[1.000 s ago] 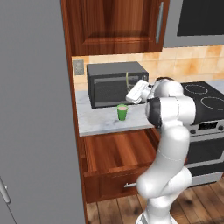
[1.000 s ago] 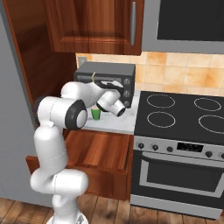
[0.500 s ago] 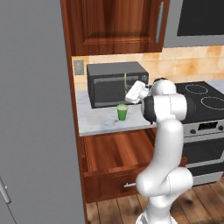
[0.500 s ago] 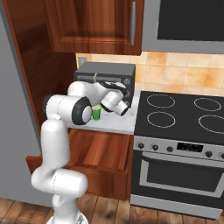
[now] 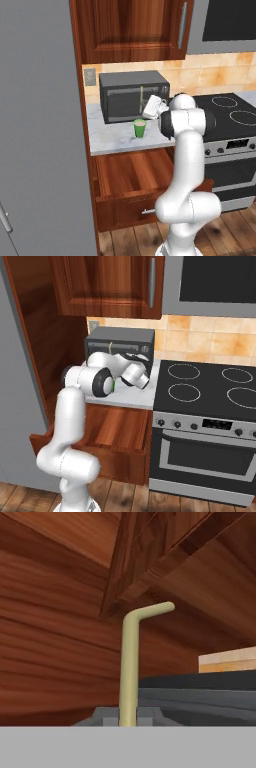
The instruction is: Pick up the straw from the right drawer and put it inside the smoothie cup.
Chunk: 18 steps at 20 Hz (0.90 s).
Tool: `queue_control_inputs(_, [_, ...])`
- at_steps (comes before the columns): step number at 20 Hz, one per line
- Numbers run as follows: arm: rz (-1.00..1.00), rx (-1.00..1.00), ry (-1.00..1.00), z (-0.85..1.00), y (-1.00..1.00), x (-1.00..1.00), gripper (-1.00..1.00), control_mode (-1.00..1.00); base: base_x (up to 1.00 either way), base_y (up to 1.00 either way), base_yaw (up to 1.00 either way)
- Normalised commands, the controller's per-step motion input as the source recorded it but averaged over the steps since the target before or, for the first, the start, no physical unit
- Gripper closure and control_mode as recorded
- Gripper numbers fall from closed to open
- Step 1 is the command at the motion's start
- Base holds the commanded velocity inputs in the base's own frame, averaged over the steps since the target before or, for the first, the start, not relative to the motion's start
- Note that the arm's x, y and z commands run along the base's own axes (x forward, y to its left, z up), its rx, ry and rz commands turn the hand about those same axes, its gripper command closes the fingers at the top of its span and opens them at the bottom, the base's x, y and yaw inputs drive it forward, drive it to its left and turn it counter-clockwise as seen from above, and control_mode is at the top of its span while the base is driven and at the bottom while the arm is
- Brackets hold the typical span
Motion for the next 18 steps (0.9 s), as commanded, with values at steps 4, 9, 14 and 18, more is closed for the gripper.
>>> queue_control_inputs(4, [0.32, 0.0, 0.0, -0.22, 0.0, 0.14, 1.0, -1.0, 0.0, 0.0, 0.0])
queue_control_inputs(9, [0.35, 0.0, 0.0, -0.39, 0.01, 0.17, 1.0, -1.0, 0.0, 0.0, 0.0])
queue_control_inputs(14, [0.23, 0.0, 0.0, -0.4, 0.1, 0.06, 1.0, -1.0, 0.0, 0.0, 0.0])
queue_control_inputs(18, [0.09, 0.0, -0.03, -0.11, 0.08, 0.0, 1.0, -1.0, 0.0, 0.0, 0.0])
